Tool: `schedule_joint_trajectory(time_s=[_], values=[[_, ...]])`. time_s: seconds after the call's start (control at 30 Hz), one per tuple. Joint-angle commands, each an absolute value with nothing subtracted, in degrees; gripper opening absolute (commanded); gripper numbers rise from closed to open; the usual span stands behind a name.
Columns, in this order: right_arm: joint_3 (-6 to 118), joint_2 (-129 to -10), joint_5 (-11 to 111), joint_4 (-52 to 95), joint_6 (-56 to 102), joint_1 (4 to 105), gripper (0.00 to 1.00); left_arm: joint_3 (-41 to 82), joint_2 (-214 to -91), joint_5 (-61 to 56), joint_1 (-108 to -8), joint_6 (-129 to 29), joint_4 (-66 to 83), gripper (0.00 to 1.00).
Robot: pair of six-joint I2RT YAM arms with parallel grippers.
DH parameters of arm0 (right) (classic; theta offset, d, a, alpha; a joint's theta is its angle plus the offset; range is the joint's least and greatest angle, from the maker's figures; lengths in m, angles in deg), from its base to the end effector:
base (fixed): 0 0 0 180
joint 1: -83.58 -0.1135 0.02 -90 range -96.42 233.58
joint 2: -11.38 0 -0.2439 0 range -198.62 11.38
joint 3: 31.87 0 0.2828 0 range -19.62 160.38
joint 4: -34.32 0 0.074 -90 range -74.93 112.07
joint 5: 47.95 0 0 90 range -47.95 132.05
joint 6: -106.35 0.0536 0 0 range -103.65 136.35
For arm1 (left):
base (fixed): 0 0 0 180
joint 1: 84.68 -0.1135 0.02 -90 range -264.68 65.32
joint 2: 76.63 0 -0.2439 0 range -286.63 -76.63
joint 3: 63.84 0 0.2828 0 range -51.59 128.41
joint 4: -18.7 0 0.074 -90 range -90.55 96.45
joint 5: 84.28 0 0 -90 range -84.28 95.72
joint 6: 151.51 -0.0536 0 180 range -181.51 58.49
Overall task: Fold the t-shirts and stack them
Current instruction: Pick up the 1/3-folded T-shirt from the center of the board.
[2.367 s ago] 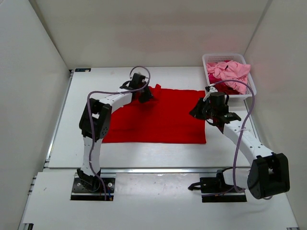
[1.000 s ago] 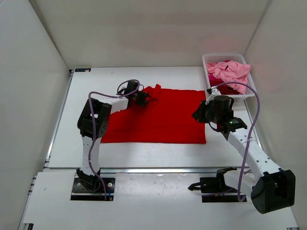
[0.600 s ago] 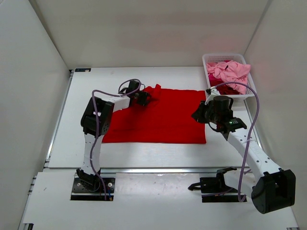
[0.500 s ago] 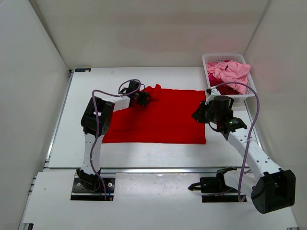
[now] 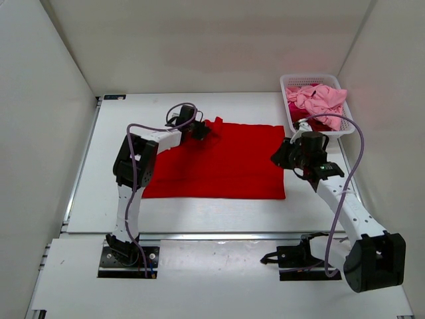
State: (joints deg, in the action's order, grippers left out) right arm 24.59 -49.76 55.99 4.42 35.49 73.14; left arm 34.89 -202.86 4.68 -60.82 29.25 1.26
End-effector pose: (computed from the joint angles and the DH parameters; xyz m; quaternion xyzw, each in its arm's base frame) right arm 0.2808 0.0649 0.2325 0.0104 0.8805 0.2217 0.4188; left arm 0.4617 -0.2053 0.0895 -0.5062 0.7726 -0.3270 0.1999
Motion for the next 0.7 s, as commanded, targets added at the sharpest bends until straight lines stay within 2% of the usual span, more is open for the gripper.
schedule_joint_trajectory(time_s=[0.0,0.33,0.5,0.67], values=[[26.7,-52.8,55.4,7.3,35.1,76.5,0.16,40.0,-198.7,5.4,-61.5,24.5,-1.2,0.0],[27.8,-63.6,47.6,20.3,38.8,81.0,0.2,34.3,-188.2,1.7,-69.1,14.2,-1.5,0.0],[28.2,-71.8,42.3,22.1,41.1,79.7,0.2,33.1,-185.6,-1.0,-73.1,9.9,-0.6,0.0],[22.8,-71.1,38.5,25.8,44.7,78.7,0.23,35.1,-186.7,-3.6,-73.8,7.9,1.1,0.0]])
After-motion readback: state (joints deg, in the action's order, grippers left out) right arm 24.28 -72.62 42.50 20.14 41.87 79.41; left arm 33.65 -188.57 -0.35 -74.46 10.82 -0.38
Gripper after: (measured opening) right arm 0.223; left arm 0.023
